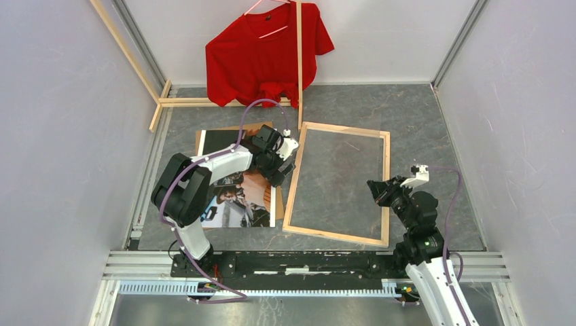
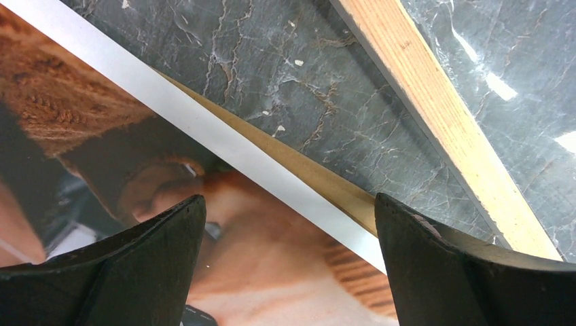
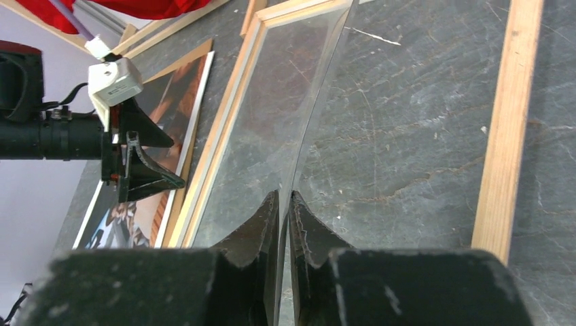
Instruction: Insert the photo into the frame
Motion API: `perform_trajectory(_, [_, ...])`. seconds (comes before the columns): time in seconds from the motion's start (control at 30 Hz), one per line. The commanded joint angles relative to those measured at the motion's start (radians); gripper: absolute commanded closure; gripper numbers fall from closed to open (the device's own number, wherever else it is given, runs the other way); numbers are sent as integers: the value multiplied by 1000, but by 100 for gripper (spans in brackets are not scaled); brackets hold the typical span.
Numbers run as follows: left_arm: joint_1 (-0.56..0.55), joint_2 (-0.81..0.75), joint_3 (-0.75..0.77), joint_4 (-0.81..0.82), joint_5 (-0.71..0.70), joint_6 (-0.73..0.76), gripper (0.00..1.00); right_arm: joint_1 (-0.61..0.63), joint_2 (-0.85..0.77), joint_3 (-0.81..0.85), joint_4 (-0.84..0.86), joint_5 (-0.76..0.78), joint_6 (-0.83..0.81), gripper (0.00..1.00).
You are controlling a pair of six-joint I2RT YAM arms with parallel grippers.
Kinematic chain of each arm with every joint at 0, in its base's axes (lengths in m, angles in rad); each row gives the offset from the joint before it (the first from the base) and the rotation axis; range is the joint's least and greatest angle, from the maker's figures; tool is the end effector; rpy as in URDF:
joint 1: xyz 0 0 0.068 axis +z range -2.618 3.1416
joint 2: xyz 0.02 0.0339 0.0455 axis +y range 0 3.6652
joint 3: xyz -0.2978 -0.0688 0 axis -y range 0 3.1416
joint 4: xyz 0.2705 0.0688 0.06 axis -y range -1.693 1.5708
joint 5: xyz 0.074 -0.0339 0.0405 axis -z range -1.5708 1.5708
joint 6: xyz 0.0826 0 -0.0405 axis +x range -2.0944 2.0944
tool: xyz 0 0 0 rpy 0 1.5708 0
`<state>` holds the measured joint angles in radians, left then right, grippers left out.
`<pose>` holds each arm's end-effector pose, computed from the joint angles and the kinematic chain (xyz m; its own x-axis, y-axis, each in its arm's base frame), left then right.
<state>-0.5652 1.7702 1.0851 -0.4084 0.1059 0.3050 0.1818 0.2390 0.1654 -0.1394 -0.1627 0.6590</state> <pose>0.3315 -0.2206 0.1420 -0.5432 0.6981 -0.4664 0.7724 0.6333 0.0484 0.1518 0.0415 0.1911 -0.3690 0.5465 -0.7518 -0.1369 0.7681 0.6256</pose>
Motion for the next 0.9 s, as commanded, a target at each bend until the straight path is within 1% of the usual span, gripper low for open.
perform_trajectory(0.0, [-10, 9, -3, 26, -12, 16, 0, -2, -35, -15, 145, -66, 9, 87])
perform_trajectory(0.23, [-10, 15, 2, 26, -20, 17, 0, -2, -73, 0, 174, -147, 20, 89])
perform_trajectory(0.37, [-10, 15, 1, 25, -21, 17, 0, -1, -80, -10, 177, -145, 34, 89])
perform_trajectory(0.63, [-10, 9, -7, 25, -24, 22, 0, -1, -68, -19, 266, -176, 119, 89])
perform_trajectory(0.87, [-10, 6, -9, 26, -22, 23, 0, -2, -53, -20, 302, -181, 163, 89])
